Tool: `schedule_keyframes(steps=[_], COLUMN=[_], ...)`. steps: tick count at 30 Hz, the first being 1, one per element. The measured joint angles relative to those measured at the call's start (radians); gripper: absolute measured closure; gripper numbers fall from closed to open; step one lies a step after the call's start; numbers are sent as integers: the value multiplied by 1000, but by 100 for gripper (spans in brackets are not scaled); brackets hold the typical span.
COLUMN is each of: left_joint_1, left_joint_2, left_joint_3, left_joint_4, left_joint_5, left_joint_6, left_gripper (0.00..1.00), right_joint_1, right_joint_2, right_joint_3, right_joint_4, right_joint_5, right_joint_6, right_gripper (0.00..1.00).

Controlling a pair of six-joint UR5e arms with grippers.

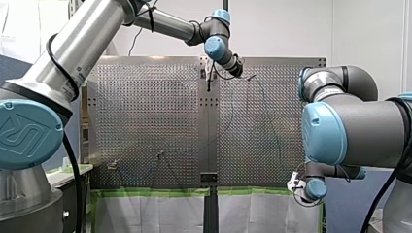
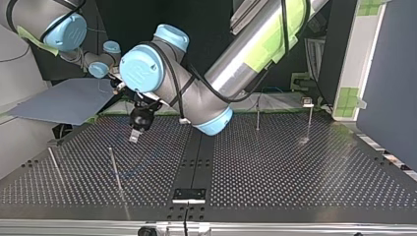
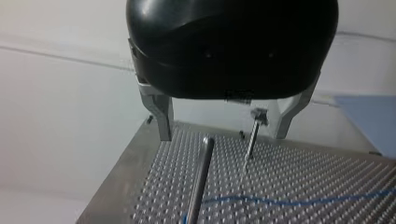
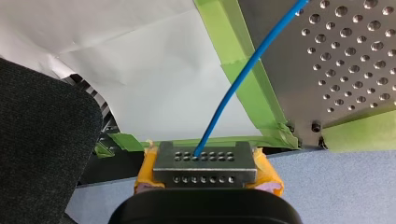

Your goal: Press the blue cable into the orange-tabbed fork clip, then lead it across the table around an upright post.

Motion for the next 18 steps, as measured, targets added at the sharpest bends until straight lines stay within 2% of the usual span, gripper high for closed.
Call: schedule_keyframes(steps=[6, 12, 18], left_joint_1=[-2, -4, -5], left_joint_2=[0, 0, 0], left_joint_3=[0, 0, 0], left_joint_4=[7, 6, 7], left_joint_5=[-67, -127, -139], left_joint_6=[-27, -31, -32], left_gripper=[1, 1, 1], right_joint_1=[0, 0, 0], right_joint_2=[0, 0, 0], right_joint_3=[0, 0, 0], right_joint_4=[0, 0, 0], right_joint_5=[0, 0, -1], right_joint_6=[0, 0, 0], right_gripper=[100, 100, 100])
